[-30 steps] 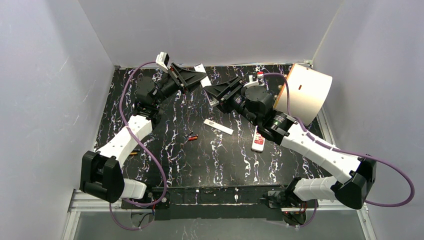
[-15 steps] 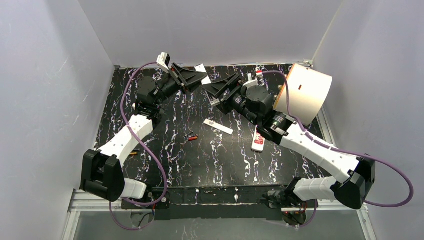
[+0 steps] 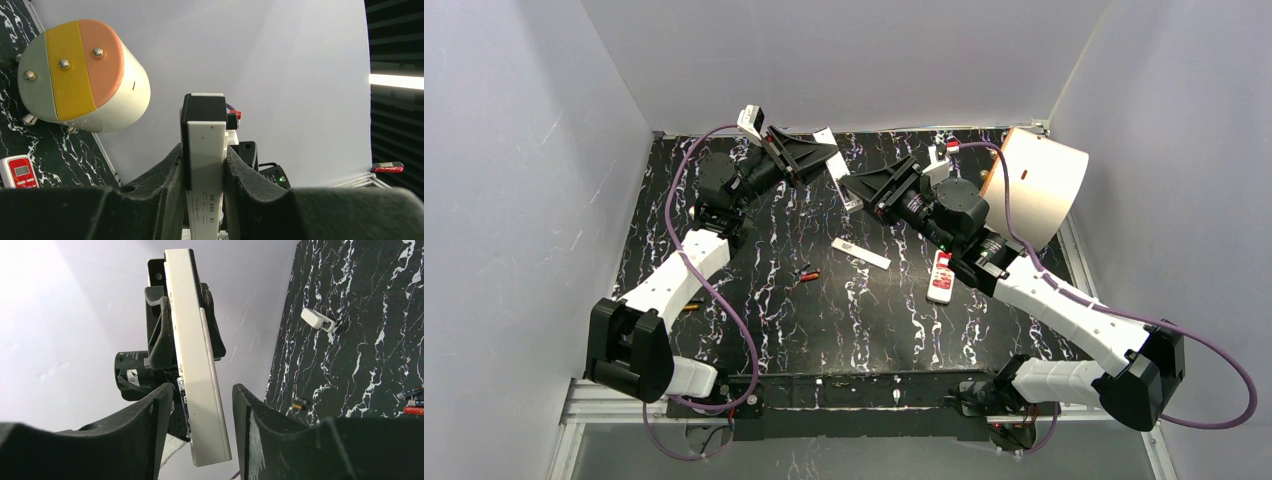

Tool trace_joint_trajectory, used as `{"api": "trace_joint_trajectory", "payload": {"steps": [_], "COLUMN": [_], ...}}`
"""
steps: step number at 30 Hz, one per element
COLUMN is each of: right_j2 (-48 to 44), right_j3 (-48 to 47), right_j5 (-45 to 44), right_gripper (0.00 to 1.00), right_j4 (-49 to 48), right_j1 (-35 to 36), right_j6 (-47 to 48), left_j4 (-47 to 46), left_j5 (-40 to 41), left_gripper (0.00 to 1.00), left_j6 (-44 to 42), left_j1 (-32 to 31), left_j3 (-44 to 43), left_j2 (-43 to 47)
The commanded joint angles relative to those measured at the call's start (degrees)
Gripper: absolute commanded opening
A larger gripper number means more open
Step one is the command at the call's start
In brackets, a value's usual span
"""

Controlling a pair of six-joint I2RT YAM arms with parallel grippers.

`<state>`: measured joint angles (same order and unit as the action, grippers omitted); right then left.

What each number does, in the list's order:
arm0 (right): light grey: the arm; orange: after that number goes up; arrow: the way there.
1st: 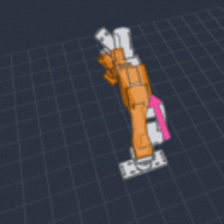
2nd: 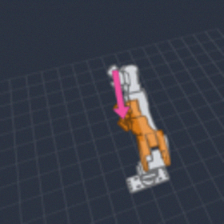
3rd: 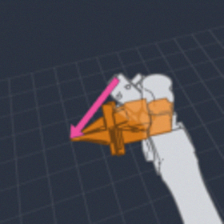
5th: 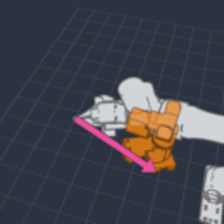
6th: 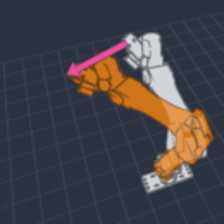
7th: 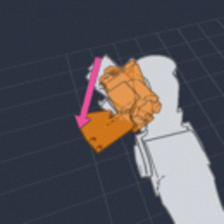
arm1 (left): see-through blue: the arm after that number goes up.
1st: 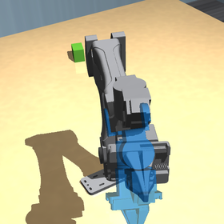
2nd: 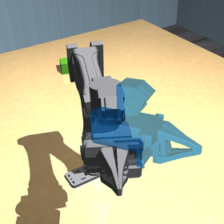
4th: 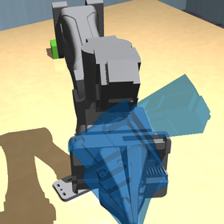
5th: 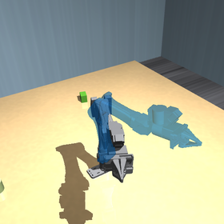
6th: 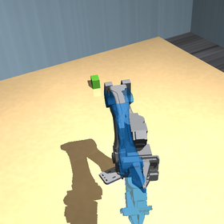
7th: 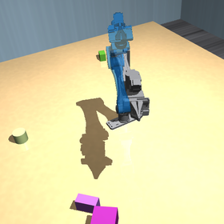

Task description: Load the batteries into the remote control

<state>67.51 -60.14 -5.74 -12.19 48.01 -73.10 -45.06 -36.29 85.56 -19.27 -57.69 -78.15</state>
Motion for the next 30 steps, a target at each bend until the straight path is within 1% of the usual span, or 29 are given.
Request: {"api": "trace_joint_trajectory", "payload": {"steps": [1, 5, 8, 9, 10, 12, 13, 14, 16, 19, 21, 24, 27, 28, 30], "right_j2": [0.78, 1.6, 1.77, 1.59, 1.35, 0.54, 0.12, -0.34, -1.52, -3.44, -4.51, -5.23, -3.03, -1.61, 1.66], "right_j3": [-2.53, -2.92, -3.08, -3.1, -3.08, -3.13, -3.33, -3.39, -3.31, -3.28, -3.89, -4.93, -7.79, -9.0, -10.92], "right_j5": [2.75, 4.02, 4.29, 4.22, 4.01, 3.23, 2.84, 2.84, 3.05, 3.87, 3.81, 5.0, 6.53, 7.1, 8.11], "right_gripper": [0.53, 0.41, 0.4, 0.42, 0.48, 0.69, 0.76, 0.82, 0.86, 0.87, 0.86, 0.86, 0.85, 0.84, 0.82], "right_j4": [-2.16, -0.87, 0.01, -0.09, -0.14, 0.28, 0.75, 0.96, 1.02, 2.79, 6.98, 13.43, 22.5, 25.79, 31.03], "right_j1": [-0.43, -0.4, -0.42, -0.44, -0.47, -0.74, -1.0, -1.38, -2.52, -4.48, -5.78, -7.87, -8.94, -8.97, -8.94], "right_j6": [1.69, 2.48, 2.76, 2.73, 2.8, 2.92, 3.23, 3.63, 4.91, 7.84, 10.69, 16.08, 24.43, 27.29, 32.16], "left_j4": [-2.75, -2.75, -2.76, -2.75, -2.7, -2.29, -1.37, -0.32, 2.41, 8.17, 12.75, 22.6, 36.84, 42.34, 52.14], "left_j5": [-0.62, -0.53, -0.64, -0.67, -0.77, -1.21, -1.44, -1.74, -2.55, -3.99, -4.71, -4.17, 0.19, 3.97, 9.03], "left_gripper": [0.0, 0.0, 0.0, 0.0, 0.0, 0.0, 0.0, 0.0, 0.0, 0.0, 0.0, 0.0, 0.0, 0.0, 0.0], "left_j6": [-0.04, -0.09, -0.21, -0.4, -0.72, -1.75, -2.73, -3.99, -8.54, -15.86, -20.95, -29.12, -37.93, -40.97, -46.32], "left_j1": [-0.32, -0.32, -0.31, -0.26, -0.27, -0.28, -0.29, -0.22, 0.04, 1.04, 2.03, 4.18, 5.92, 6.04, 6.13], "left_j3": [-1.01, -1.15, -1.33, -1.32, -1.35, -1.37, -1.33, -1.32, -1.33, -0.95, -0.03, 1.12, 0.69, -0.42, -2.04], "left_j2": [0.86, 0.81, 0.77, 0.77, 0.81, 0.93, 1.1, 1.3, 2.17, 4.21, 6.37, 11.17, 15.9, 17.25, 19.73]}}
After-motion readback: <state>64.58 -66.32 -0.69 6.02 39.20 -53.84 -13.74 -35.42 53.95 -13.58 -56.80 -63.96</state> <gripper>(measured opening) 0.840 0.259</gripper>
